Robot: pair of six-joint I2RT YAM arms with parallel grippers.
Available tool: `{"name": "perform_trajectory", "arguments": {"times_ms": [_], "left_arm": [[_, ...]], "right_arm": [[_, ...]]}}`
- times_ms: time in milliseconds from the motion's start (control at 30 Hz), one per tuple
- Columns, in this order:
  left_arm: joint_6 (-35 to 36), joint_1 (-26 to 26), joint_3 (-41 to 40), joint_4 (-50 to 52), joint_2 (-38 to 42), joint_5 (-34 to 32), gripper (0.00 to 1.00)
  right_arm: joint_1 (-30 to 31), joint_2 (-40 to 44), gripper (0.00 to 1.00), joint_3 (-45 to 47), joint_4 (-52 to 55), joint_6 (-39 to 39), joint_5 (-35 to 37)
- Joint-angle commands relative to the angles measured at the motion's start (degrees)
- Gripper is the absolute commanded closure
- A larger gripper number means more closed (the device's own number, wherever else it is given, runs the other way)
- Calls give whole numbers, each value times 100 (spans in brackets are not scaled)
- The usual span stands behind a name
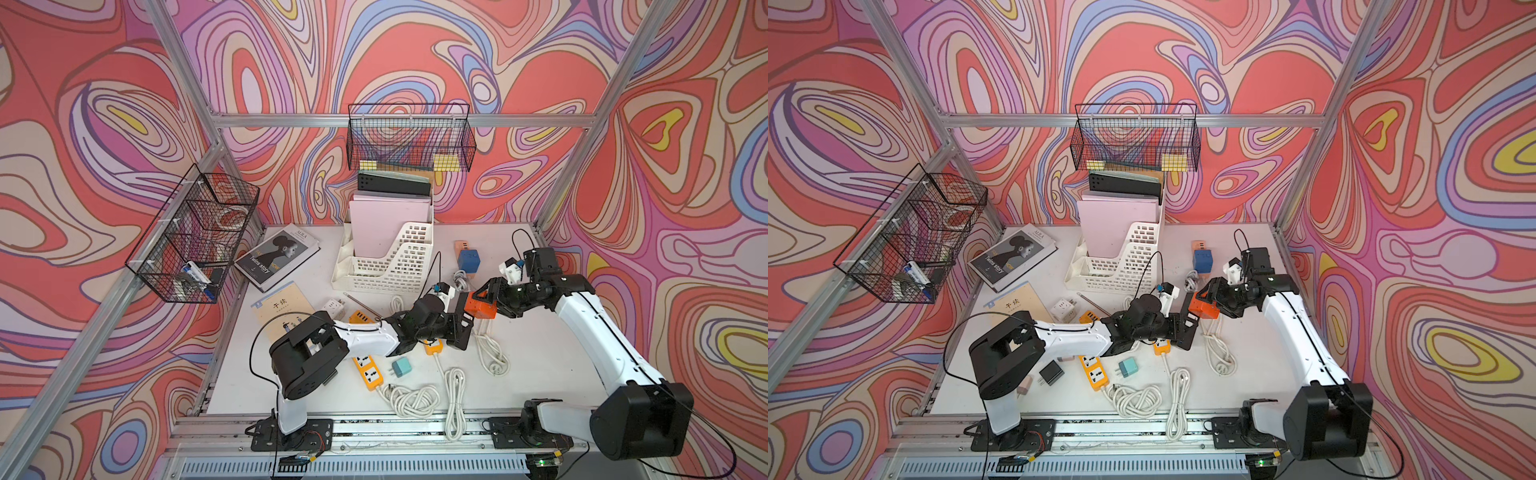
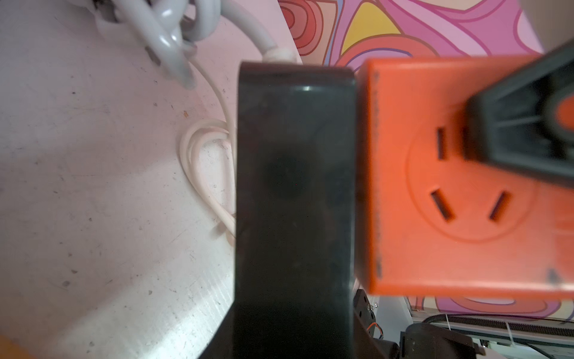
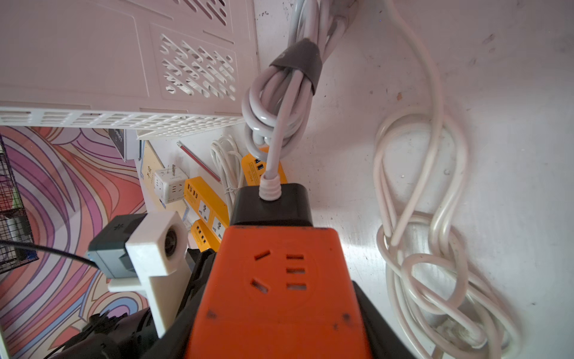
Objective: Pull the plug off the socket
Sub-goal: Remove the plug from the socket.
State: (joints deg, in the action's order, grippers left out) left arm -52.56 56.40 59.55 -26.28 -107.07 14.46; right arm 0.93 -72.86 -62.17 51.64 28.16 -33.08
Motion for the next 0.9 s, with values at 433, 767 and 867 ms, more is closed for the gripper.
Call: {"name": "perform_trajectory", "arguments": {"times_ms": [433,767,867], "left_arm": [[-86,-530,-613,1261,-652,-642,100],[293,-526,-689,1738,-506,-840,100],[167,-473,-408,2290,-449,-1068,100]], "right_arm": [[-399,1018,81,-99,114,188,474],[278,163,83,-665,-678,999,-758],[1703,302,83,-601,-482,1403,309]]}}
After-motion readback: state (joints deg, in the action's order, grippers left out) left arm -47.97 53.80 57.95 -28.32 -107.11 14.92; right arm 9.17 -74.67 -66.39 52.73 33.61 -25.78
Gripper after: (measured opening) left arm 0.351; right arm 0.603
